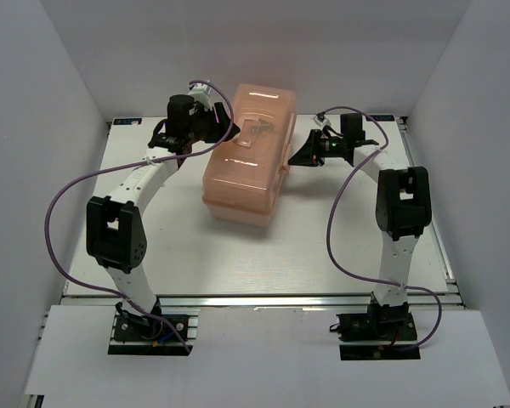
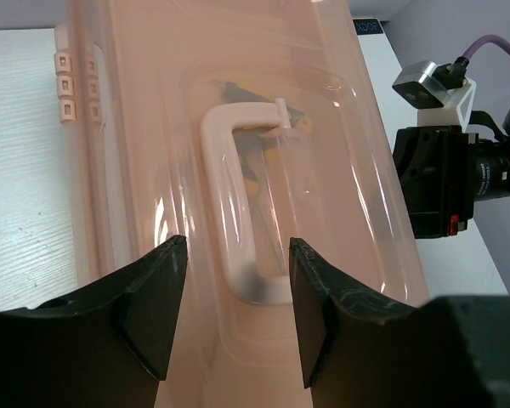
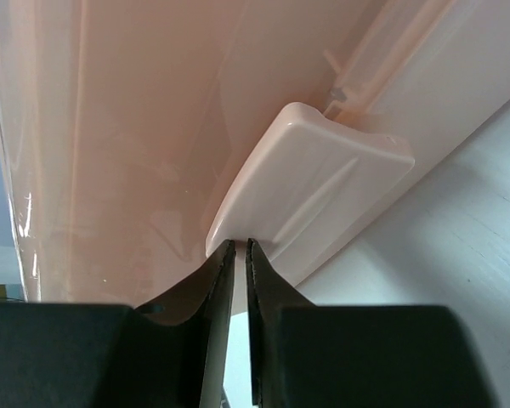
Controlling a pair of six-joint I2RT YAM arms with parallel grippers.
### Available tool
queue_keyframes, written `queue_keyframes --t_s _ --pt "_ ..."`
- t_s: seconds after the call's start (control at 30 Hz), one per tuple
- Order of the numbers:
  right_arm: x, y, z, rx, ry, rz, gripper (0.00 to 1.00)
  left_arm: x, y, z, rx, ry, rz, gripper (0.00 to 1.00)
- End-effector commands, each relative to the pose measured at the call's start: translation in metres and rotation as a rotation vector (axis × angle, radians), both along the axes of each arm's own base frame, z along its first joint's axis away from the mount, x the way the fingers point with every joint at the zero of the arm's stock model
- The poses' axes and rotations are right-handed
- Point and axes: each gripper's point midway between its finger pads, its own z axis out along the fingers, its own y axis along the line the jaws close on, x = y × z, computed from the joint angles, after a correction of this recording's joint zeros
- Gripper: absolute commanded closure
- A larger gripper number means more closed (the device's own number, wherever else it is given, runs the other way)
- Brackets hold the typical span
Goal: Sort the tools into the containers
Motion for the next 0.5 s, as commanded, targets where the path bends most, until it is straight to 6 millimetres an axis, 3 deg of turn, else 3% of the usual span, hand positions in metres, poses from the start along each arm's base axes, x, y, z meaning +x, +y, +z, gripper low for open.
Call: queue_keyframes --t_s 0.0,0.2,0.47 --pt "0.005 0.013 -0.008 0.007 -0.020 0.016 0.84 -0.034 -0.005 -0.064 0.054 0.243 -0.050 0.38" --pt "0.020 0.007 -0.021 -0.087 -0.050 -0.029 0.89 -0.034 -0.006 -0.072 0.057 0.260 -0.054 0.39" --pt "0.024 0.008 -0.030 -0.104 -0.049 -0.037 0.90 -0.035 -0.009 -0.079 0.052 0.277 -0.070 0.39"
